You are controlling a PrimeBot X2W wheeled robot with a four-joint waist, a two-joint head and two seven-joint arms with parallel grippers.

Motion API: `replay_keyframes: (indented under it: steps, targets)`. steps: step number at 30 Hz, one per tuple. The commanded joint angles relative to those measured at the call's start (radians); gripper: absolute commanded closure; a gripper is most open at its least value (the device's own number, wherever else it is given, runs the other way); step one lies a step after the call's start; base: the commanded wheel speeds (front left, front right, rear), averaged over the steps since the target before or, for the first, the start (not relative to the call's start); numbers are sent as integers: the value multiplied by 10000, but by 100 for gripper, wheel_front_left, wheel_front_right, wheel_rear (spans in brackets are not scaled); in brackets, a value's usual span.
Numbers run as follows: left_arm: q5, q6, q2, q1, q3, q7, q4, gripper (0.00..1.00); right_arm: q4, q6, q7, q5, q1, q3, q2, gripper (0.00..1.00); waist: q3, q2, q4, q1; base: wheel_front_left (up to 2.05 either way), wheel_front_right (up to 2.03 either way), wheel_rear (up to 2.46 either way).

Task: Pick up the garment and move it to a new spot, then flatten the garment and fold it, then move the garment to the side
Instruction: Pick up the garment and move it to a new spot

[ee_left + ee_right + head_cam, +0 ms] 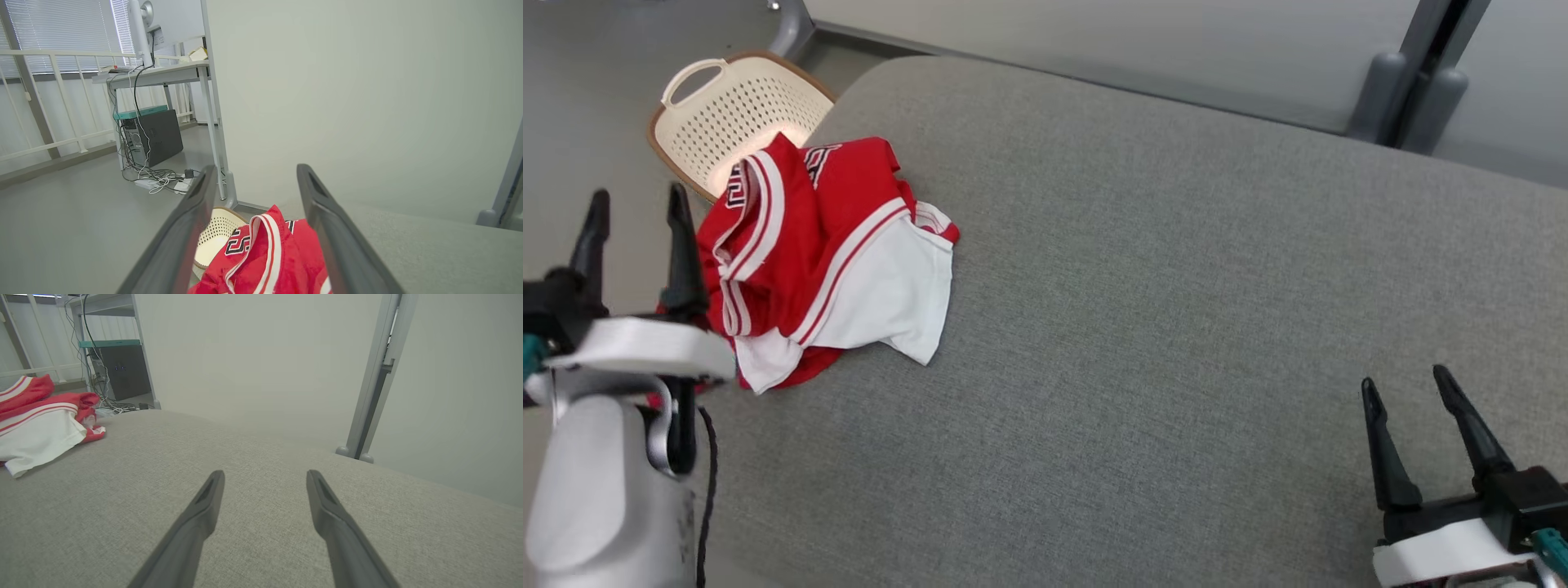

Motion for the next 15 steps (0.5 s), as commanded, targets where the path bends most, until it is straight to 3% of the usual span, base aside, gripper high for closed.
replay_keyframes:
  steps: [1,8,15]
  targets:
    - [-162,-65,140,-624,99,-3,497,0,-92,-6,-14,-64,-206,-54,-174,0,881,0,-345,0,0,0,0]
    - [-667,-122,926,-3752,142,878,4153,0,-367,-6,-14,-131,-551,-231,-783,0,1829,0,-887,0,0,0,0]
    - [-735,75,1600,-5430,97,2487,6946,0,-624,-6,-14,-11,-733,-241,-1026,0,2438,0,-1360,0,0,0,0]
